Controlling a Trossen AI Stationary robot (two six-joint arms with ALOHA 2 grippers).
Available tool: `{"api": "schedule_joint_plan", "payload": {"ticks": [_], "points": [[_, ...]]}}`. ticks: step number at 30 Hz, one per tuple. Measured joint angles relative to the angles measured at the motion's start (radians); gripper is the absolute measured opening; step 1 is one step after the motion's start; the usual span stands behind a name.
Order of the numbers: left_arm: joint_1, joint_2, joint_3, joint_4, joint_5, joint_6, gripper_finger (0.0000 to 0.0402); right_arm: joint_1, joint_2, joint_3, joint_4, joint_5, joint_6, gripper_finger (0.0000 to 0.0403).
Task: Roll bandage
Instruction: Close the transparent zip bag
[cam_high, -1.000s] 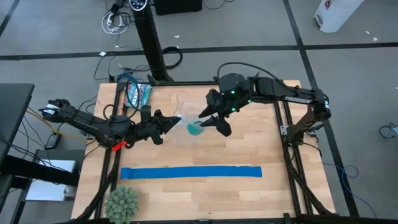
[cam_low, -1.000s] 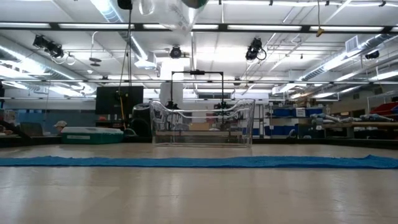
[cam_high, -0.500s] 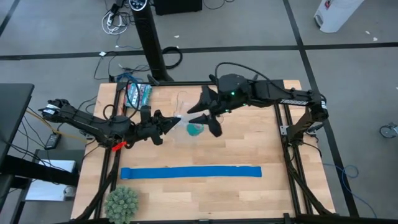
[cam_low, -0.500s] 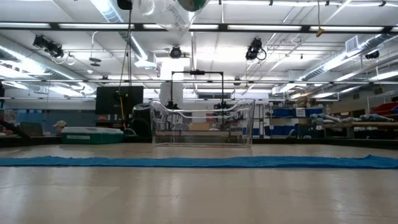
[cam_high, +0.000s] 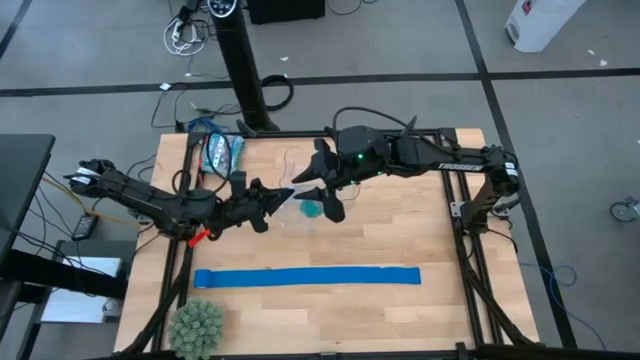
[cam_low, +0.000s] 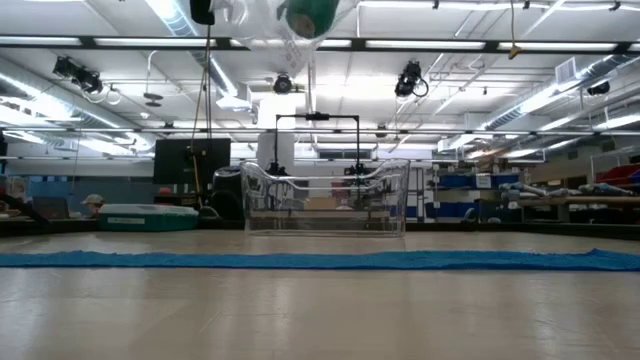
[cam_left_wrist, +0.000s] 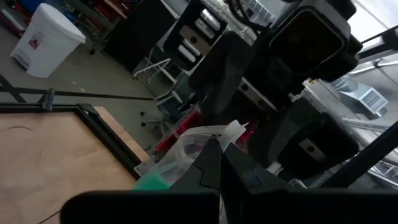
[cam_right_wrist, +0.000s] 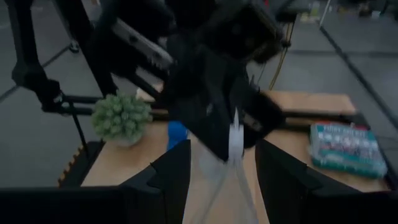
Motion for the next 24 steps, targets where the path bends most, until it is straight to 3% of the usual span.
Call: {"api": "schedule_joint_plan", "payload": {"ticks": [11,22,24], "points": [[0.000,0.000,0.000,0.004,-0.006,0.001,0.0004,0.000,0.032,0.000,0.073,0.005,-0.020,0.0149],[0.000,-0.001,0.000,0.005,-0.006,0.001,0.0004,-0.002,0.053,0.001,0.066,-0.047,-0.010,0.0014],[0.000,-0.001,0.000,0.005,-0.007,0.002,0.0004,-0.006,0.053,0.001,0.070,-0.054,-0.005,0.0007]]}}
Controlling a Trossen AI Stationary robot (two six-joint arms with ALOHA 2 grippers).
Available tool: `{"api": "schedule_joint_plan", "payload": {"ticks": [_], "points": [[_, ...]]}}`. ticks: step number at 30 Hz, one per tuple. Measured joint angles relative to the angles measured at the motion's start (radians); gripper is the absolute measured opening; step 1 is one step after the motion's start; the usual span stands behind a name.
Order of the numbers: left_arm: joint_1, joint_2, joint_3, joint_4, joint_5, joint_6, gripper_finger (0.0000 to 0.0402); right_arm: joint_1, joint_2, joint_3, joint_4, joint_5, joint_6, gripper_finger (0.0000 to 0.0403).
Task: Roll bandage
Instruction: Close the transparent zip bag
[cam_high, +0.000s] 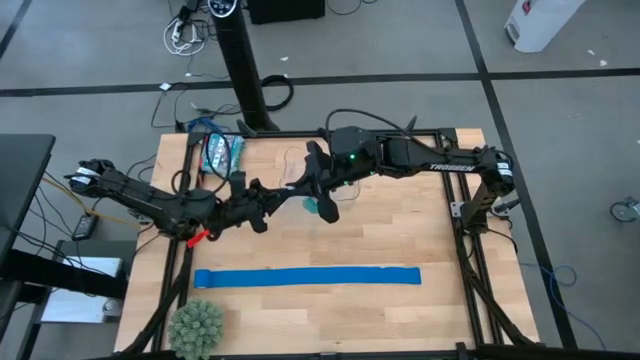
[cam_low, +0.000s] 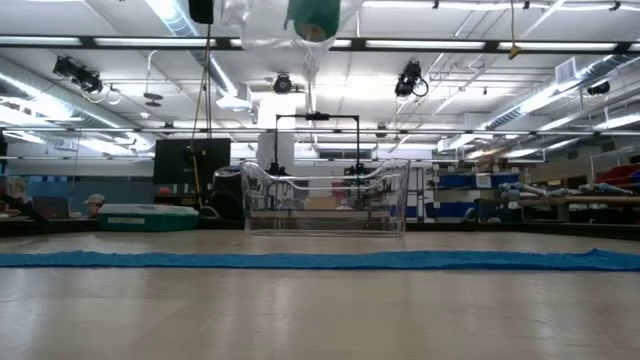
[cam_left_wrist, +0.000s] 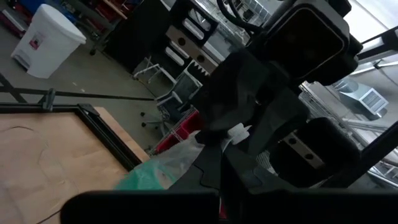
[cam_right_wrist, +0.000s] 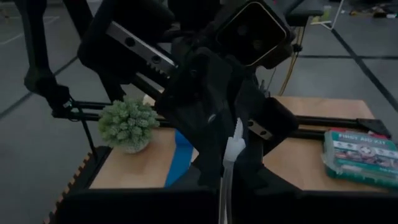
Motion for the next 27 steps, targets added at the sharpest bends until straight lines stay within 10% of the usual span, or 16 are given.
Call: {"api": "schedule_joint_plan", "payload": {"ticks": [27], "points": [[0.000,0.000,0.000,-0.003,-0.023,0.028,0.0004,-0.032,-0.045,0.001,-0.261,-0.028,0.057,0.0000]]}}
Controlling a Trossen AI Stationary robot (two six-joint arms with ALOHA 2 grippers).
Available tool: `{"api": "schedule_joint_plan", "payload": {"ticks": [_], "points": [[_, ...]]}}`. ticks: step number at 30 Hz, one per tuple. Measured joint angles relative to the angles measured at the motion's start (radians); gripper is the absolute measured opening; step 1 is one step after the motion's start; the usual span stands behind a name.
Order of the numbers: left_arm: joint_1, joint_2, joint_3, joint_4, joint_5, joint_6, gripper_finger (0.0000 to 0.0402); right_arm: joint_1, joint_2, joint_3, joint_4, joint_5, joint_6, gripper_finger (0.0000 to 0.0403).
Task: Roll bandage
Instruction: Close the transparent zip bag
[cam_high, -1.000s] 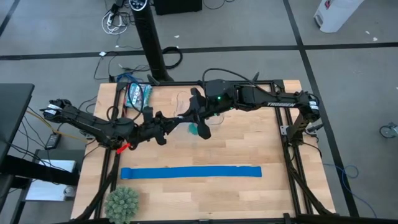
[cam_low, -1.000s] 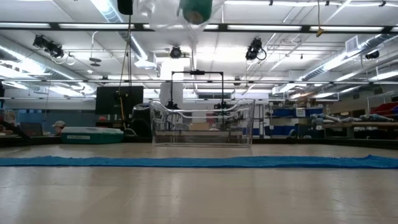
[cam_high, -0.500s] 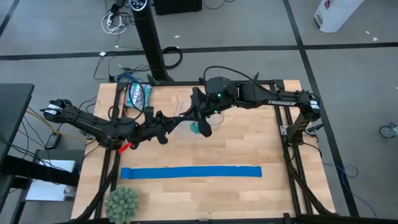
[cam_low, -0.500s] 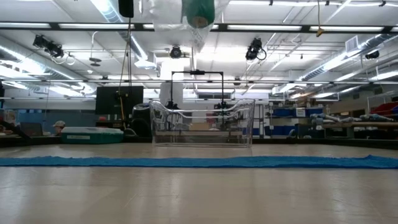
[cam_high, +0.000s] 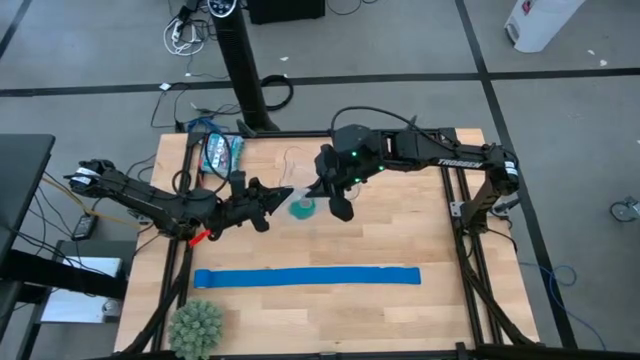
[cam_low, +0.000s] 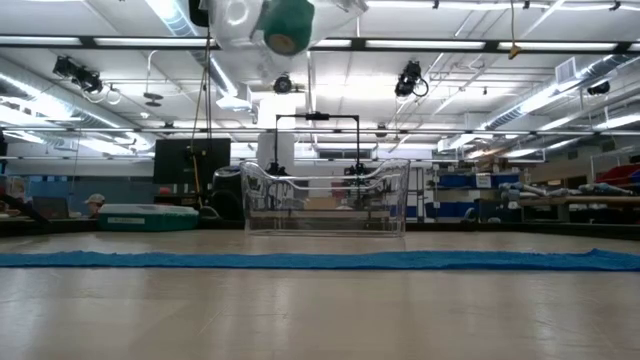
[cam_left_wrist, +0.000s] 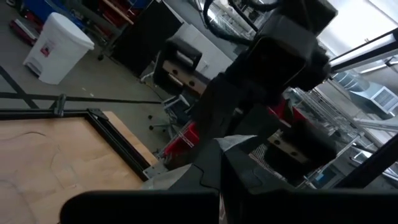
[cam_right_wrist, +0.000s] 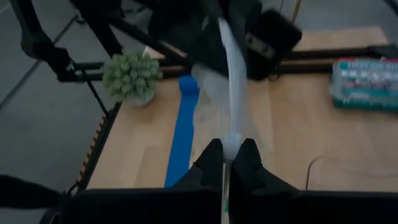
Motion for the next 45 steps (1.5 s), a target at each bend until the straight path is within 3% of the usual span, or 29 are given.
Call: {"api": "schedule_joint_plan", "payload": {"ticks": [17,32,36,45], "points": [[0.000,-0.001,0.000,0.008,-0.007,0.000,0.0004,0.000,-0.001,0.000,-0.294,-0.048,0.055,0.0000],[0.000,-0.002,0.000,0.025,-0.007,0.000,0.0003,0.000,-0.001,-0.001,-0.373,-0.048,0.053,0.0004],[0.000,-0.002,0.000,0.028,-0.009,0.000,0.0003,0.000,-0.001,0.000,-0.366,-0.049,0.048,0.0036],[0.026,-0.003,0.000,0.024,-0.016,-0.030,0.0003,-0.042,-0.004,0.058,-0.377,-0.017,0.118,0.0170]]}}
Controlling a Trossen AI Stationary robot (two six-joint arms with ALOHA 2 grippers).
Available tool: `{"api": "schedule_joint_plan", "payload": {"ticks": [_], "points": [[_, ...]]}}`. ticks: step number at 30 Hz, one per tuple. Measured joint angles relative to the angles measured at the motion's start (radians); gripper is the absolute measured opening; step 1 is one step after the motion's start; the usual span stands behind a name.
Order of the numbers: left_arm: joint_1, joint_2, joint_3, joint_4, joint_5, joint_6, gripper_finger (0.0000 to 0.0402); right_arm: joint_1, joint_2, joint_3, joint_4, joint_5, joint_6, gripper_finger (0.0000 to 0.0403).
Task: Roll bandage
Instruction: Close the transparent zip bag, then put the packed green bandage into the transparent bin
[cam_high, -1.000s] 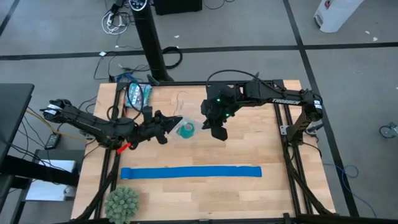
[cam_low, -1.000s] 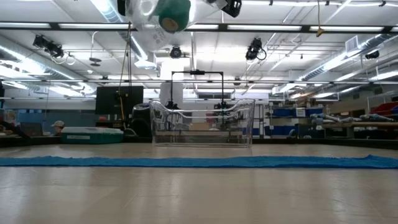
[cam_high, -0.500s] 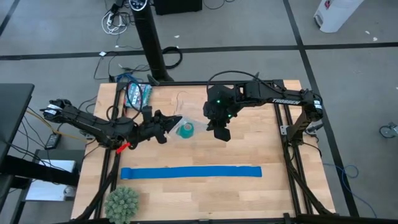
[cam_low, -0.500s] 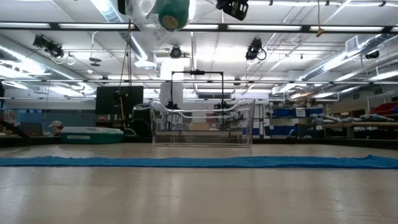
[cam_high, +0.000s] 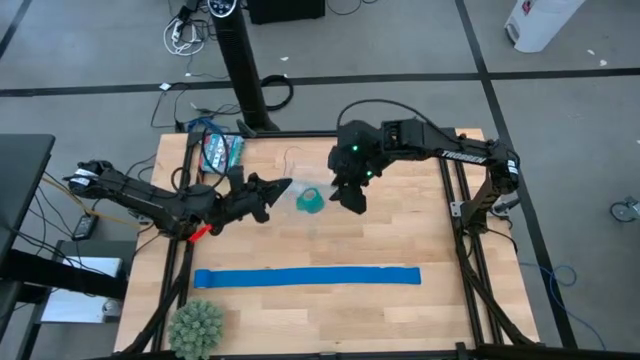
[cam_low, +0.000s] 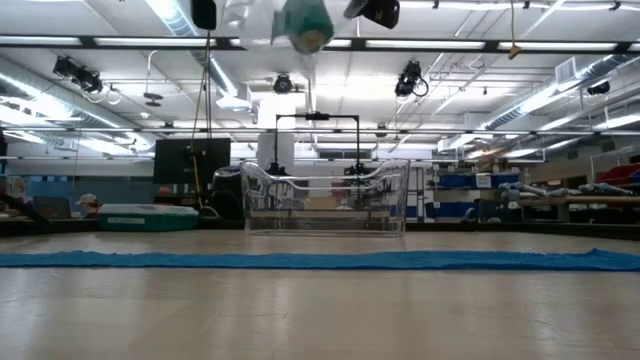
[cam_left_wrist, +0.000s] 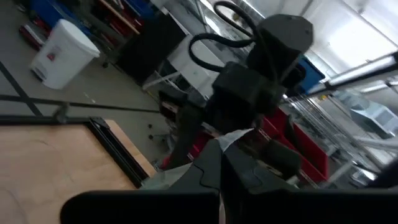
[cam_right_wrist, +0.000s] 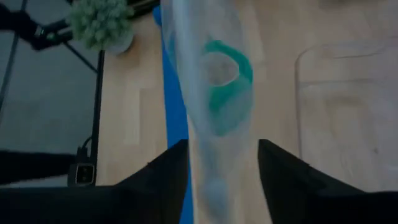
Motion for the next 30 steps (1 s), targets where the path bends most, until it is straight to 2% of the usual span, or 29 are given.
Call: {"api": "schedule_joint_plan", "payload": {"ticks": [4,9,15,21,27,30], "points": [[0.061,0.000,0.000,0.000,-0.002,-0.003,0.0003,-0.025,0.000,0.040,-0.015,0.002,0.039,0.0200],[0.140,0.017,0.001,-0.005,0.000,-0.063,0.0003,-0.054,0.000,0.096,-0.047,0.023,0.060,0.0203],[0.242,0.093,0.002,-0.004,0.099,-0.212,0.0003,-0.077,-0.019,0.126,-0.078,0.047,0.062,0.0194],[0.325,0.200,0.002,-0.003,0.115,-0.310,0.0003,-0.093,-0.034,0.127,-0.086,0.053,0.075,0.0192],[0.395,0.313,0.002,-0.082,0.257,-0.436,0.0003,-0.091,-0.043,0.127,-0.092,0.060,0.093,0.0192],[0.404,0.361,0.000,-0.089,0.285,-0.493,0.0003,-0.091,-0.047,0.127,-0.105,0.083,0.095,0.0192]]}}
